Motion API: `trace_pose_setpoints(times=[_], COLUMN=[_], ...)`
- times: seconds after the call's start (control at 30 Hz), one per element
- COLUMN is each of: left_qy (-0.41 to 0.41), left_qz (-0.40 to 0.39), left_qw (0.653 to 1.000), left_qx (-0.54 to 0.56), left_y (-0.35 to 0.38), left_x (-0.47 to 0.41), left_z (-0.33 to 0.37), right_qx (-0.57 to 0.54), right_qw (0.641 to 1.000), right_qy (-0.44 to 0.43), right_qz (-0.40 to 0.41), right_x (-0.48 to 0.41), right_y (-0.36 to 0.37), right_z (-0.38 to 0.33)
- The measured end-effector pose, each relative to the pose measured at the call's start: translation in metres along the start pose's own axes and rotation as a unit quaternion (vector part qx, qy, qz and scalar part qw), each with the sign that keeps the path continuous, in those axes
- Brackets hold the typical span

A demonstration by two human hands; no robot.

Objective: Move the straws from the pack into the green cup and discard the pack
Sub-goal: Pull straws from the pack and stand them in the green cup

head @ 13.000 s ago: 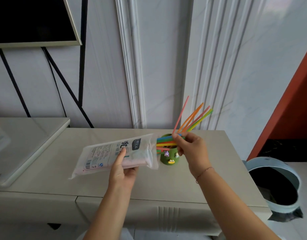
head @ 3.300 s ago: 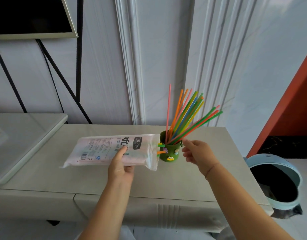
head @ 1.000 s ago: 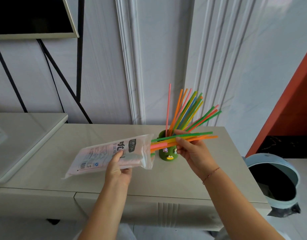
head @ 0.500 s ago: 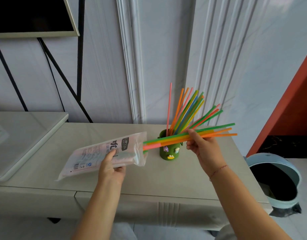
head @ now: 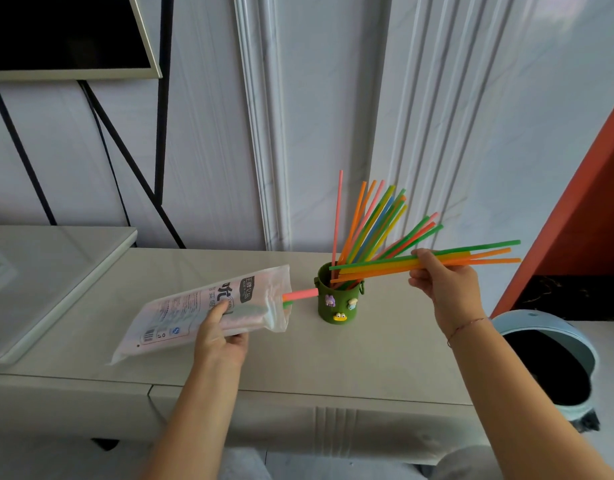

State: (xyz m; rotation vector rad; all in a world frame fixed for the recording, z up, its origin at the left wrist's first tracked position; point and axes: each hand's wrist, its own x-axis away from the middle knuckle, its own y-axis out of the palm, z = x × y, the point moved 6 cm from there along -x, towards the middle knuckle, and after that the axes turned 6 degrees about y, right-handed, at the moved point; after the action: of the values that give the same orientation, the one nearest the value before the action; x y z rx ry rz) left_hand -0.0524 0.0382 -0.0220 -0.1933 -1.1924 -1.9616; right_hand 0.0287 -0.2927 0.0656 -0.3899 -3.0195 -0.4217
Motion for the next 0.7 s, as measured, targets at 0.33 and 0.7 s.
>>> trace_pose_setpoints(times=[0.33, 0.7], left_qy=[0.001, 0.014], left_qz=[0.002, -0.007], left_qw=[1.000, 0.999], left_qx=[-0.012, -0.031], left_y=[0.007, 0.007], left_x=[0.009, 0.010], left_z=[-0.006, -0.008], right_qx=[0.142, 0.257], right_qw=[0.989, 0.966], right_qy=[-0.022, 0.002], right_qz=[0.024, -0.022], right_x=[-0.008, -0.015], right_y=[0.015, 0.053], right_z=[0.005, 0.030])
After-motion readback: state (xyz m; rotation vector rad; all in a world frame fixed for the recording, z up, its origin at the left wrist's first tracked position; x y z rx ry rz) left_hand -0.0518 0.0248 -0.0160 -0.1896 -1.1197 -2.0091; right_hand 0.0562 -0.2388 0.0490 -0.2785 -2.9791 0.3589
